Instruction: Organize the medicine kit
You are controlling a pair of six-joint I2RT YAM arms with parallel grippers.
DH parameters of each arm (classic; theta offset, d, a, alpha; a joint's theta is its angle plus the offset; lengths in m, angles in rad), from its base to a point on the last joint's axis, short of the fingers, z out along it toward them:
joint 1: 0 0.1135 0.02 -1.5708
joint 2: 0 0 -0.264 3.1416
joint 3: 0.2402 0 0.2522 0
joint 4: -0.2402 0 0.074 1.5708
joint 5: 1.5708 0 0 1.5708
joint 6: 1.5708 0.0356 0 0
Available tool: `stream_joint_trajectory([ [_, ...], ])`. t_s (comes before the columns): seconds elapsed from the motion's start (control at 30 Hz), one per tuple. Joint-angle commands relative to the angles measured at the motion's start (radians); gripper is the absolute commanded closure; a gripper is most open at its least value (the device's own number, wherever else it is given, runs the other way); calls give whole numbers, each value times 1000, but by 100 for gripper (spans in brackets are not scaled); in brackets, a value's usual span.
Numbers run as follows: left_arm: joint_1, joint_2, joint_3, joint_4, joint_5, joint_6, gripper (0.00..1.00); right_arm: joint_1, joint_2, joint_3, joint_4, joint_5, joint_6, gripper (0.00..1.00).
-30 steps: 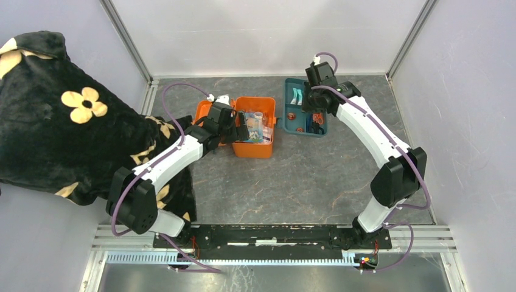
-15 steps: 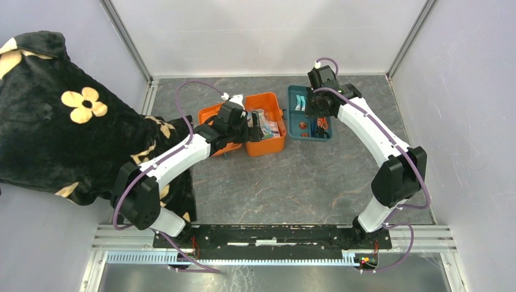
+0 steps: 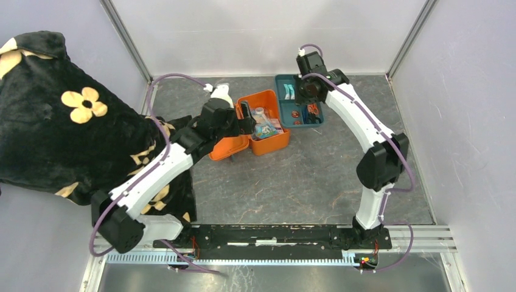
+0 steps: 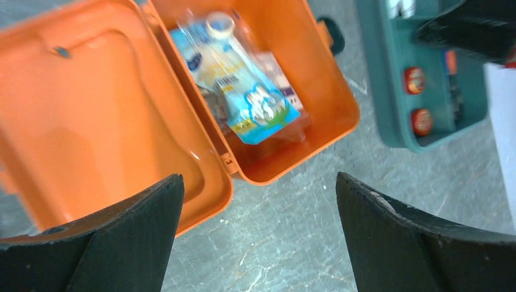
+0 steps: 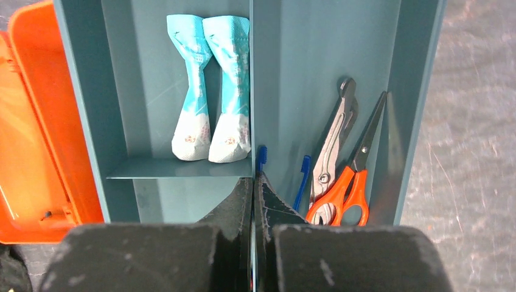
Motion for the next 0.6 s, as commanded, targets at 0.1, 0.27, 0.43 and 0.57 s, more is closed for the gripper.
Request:
stream_joint_trajectory([
  [0.1, 3, -170, 34, -89, -288, 62, 0, 79, 153, 259, 14, -8, -55, 100],
  [0.27, 4, -218, 14, -112, -380, 75, 0, 131, 193, 267, 70, -9, -51, 100],
  [0.43, 5, -217, 12, -125, -396, 78, 0, 171, 218, 251, 141, -17, -56, 100],
  [0.57, 5, -221, 2, -127, -412, 76, 0, 181, 250, 260, 158, -22, -60, 100],
])
